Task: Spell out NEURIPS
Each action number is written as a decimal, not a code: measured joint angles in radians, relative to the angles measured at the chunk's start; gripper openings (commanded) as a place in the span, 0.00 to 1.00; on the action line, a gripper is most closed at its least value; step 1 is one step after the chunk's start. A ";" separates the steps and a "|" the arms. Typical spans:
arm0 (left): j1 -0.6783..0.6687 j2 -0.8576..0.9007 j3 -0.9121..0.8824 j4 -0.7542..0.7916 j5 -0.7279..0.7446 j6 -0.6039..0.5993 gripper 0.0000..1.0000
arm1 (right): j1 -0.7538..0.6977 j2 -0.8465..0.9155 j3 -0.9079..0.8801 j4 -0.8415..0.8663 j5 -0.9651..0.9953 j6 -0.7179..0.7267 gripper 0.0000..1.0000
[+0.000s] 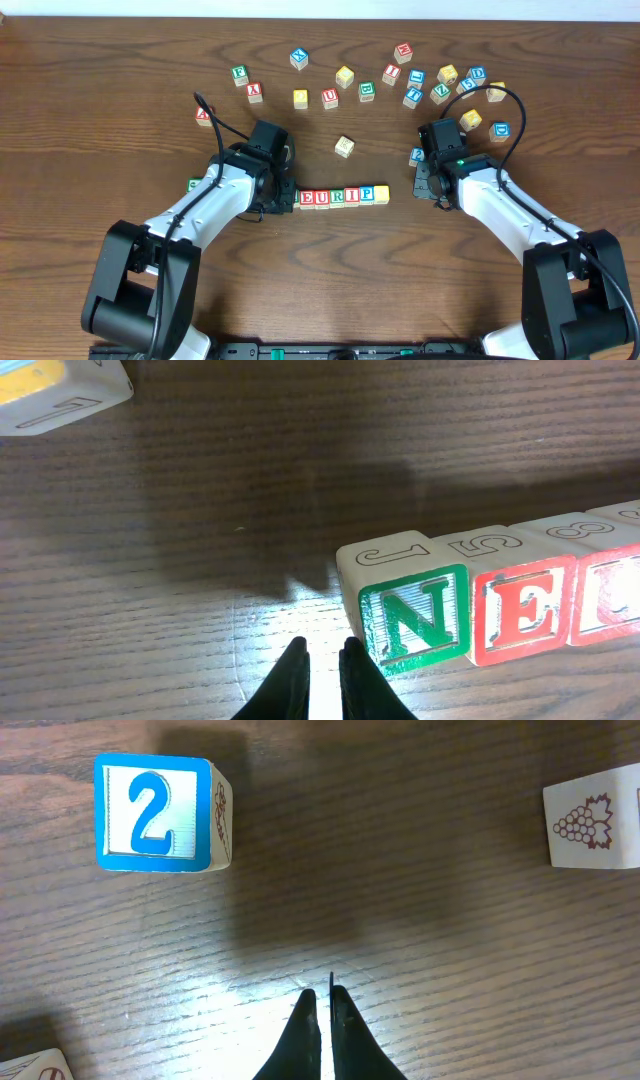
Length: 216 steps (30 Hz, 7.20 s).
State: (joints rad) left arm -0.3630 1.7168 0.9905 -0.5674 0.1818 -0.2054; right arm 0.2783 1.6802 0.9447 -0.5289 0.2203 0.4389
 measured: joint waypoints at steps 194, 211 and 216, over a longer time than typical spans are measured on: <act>-0.367 0.059 -0.015 0.166 -0.263 -0.292 0.08 | 0.000 0.000 0.000 0.023 0.016 -0.030 0.04; -0.367 0.059 -0.015 0.084 -0.264 -0.292 0.08 | 0.000 0.000 0.000 0.023 0.016 -0.030 0.04; -0.367 0.059 -0.015 0.084 -0.278 -0.292 0.08 | 0.000 0.000 0.000 0.023 0.016 -0.030 0.04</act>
State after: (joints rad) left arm -0.7303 1.7756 0.9752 -0.4831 -0.0963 -0.4976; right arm 0.2783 1.6802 0.9447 -0.5064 0.2359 0.4091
